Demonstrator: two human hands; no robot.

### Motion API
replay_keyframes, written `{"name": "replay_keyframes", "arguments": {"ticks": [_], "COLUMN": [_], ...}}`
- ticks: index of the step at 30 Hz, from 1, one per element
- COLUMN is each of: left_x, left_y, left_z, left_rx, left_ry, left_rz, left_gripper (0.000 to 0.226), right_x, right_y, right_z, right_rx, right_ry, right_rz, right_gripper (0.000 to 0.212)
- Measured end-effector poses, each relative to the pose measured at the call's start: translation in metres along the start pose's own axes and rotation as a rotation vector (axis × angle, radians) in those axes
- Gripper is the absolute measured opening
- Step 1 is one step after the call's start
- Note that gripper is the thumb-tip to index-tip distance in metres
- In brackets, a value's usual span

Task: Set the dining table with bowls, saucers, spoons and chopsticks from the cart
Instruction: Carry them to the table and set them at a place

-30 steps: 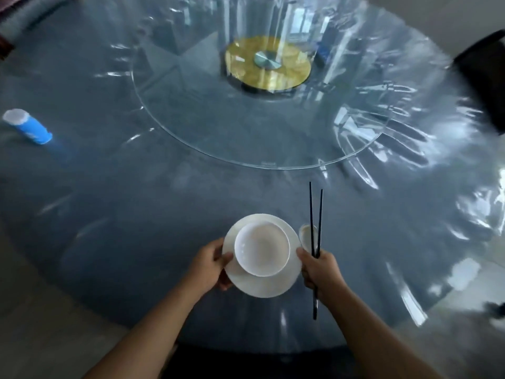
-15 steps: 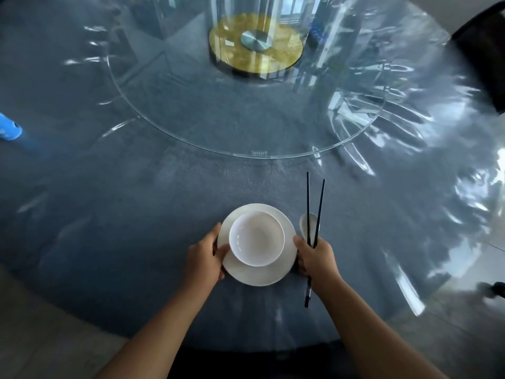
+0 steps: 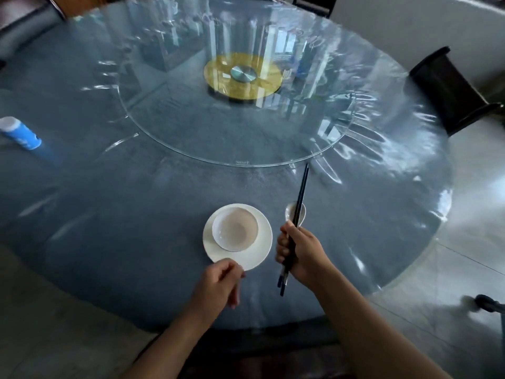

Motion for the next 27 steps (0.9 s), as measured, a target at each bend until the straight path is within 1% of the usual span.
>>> {"name": "replay_keyframes", "arguments": {"ticks": [1, 2, 4, 5, 7, 11, 16, 20, 21, 23, 25, 27], "left_x": [0.006, 0.012, 0.020, 0.023, 0.026, 0.028, 0.021, 0.016, 0.015, 0.010, 0.005, 0.000], "left_y": [0.018, 0.032, 0.053, 0.059, 0.064, 0.068, 0.068, 0.069, 0.068, 0.067, 0.067, 0.067], "left_z": [-0.002, -0.005, -0.009, -0.010, -0.011, -0.011, -0.017, -0.018, -0.017, -0.013, -0.010, -0.006], "left_rx": [-0.149, -0.264, -0.395, -0.424, -0.441, -0.423, -0.431, -0.408, -0.403, -0.397, -0.396, -0.401], "left_ry": [-0.044, -0.088, -0.128, -0.136, -0.148, -0.166, -0.167, -0.181, -0.190, -0.216, -0.256, -0.293], "left_rz": [-0.099, -0.175, -0.269, -0.298, -0.319, -0.303, -0.290, -0.334, -0.349, -0.384, -0.421, -0.445], "left_gripper": [0.022, 0.027, 0.044, 0.046, 0.041, 0.028, 0.022, 0.020, 0.020, 0.019, 0.019, 0.019], "right_x": [0.000, 0.001, 0.004, 0.006, 0.009, 0.012, 0.008, -0.004, -0.008, -0.017, -0.022, -0.023], "right_y": [0.004, 0.008, 0.013, 0.015, 0.016, 0.012, 0.011, 0.007, 0.004, -0.004, -0.011, -0.012], "right_z": [-0.004, -0.007, -0.011, -0.012, -0.013, -0.007, 0.008, 0.023, 0.027, 0.036, 0.046, 0.054], "right_rx": [-0.021, -0.038, -0.064, -0.072, -0.079, -0.069, -0.063, 0.050, 0.082, 0.136, 0.154, 0.132], "right_ry": [0.010, 0.017, 0.020, 0.018, 0.007, -0.022, -0.026, -0.116, -0.142, -0.176, -0.169, -0.136], "right_rz": [0.014, 0.021, 0.018, 0.015, 0.005, -0.008, -0.022, -0.113, -0.110, -0.029, 0.028, -0.011], "right_gripper": [0.023, 0.024, 0.023, 0.022, 0.019, 0.018, 0.021, 0.025, 0.027, 0.027, 0.024, 0.022]}}
Point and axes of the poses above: each hand's wrist, its own z-axis towards the middle knuckle, its own y-axis out of the palm, x = y × z, the point moved 5 cm from there along z, towards the middle knuckle, and after that the axes turned 15 degrees about z, right-handed, at the moved point
